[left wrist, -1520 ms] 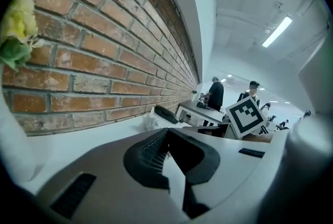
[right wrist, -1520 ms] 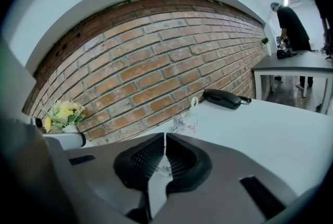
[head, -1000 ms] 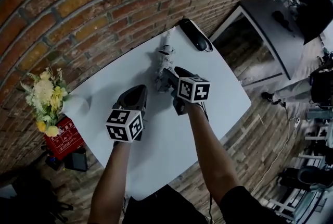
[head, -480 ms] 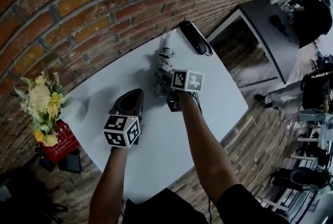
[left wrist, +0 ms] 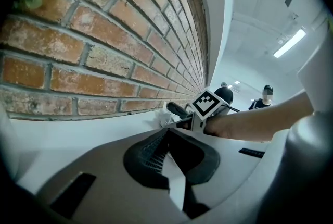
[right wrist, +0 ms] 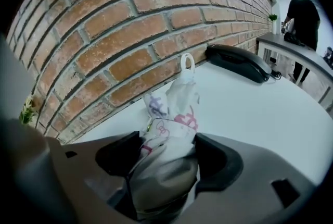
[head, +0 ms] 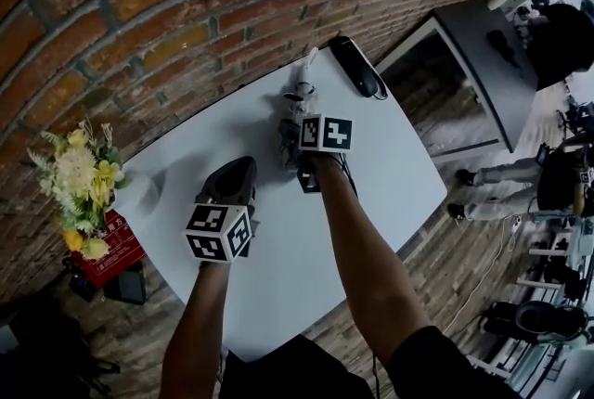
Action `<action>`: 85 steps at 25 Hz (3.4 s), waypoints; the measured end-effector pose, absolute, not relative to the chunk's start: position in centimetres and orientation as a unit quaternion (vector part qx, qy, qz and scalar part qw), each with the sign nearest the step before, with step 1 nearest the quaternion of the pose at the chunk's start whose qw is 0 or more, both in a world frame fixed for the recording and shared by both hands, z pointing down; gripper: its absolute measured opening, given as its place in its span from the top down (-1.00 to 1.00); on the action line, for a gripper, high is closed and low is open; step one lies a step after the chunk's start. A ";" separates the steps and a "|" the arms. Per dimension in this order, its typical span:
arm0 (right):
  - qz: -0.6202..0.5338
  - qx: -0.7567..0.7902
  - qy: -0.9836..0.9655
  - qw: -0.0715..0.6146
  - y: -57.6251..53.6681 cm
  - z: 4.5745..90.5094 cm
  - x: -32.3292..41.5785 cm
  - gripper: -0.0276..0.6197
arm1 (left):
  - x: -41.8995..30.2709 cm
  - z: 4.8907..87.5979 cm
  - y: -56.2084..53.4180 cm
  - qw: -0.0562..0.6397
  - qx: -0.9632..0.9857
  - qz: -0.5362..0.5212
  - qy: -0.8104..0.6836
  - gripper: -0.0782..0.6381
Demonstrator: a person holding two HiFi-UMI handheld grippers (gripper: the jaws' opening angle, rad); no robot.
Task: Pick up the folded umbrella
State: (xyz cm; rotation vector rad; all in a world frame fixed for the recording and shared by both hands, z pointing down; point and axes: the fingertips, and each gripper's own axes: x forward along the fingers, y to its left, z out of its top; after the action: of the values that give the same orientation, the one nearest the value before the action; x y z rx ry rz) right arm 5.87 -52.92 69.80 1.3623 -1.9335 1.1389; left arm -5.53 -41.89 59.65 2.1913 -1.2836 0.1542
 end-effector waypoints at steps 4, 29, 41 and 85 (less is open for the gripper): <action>0.409 0.504 -0.709 0.275 -52.9 70.2 5.7 -0.09 | -5.4 59.6 -41.7 0.294 0.823 0.058 -0.483 0.74; 0.464 0.450 -0.753 0.126 -43.9 66.0 3.9 0.08 | -5.5 55.6 -36.8 0.264 0.828 0.063 -0.491 0.74; 0.462 0.431 -0.774 0.034 -36.1 58.6 6.9 0.08 | -3.1 51.3 -29.9 0.243 0.831 0.062 -0.497 0.74; 0.304 0.395 -0.848 -0.177 -8.6 35.8 13.0 0.08 | -5.9 37.2 -9.5 0.150 0.885 0.015 -0.441 0.74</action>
State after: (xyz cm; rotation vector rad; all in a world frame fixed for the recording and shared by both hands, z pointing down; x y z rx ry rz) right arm 13.01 -8.64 35.81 1.4046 -3.0147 1.0808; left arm -5.91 -9.54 37.19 2.5420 -1.2674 0.0428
